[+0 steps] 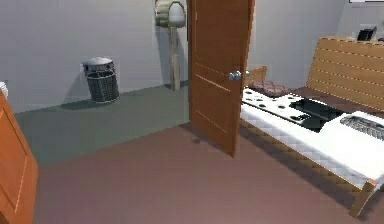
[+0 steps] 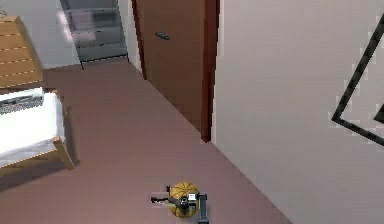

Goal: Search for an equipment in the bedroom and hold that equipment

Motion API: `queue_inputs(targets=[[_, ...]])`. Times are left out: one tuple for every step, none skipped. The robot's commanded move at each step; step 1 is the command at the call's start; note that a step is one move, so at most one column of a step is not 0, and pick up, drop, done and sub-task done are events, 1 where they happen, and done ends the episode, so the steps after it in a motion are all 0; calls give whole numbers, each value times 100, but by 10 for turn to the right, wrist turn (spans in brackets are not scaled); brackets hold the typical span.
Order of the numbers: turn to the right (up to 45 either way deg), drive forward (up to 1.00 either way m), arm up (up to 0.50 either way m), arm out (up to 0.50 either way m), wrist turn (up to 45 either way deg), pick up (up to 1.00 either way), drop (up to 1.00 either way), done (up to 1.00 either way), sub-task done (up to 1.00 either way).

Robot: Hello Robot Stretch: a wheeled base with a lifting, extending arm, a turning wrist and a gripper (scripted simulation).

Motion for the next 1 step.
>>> queue_inputs(targets=[[0,0,0,0,360,0,0,0,0]])
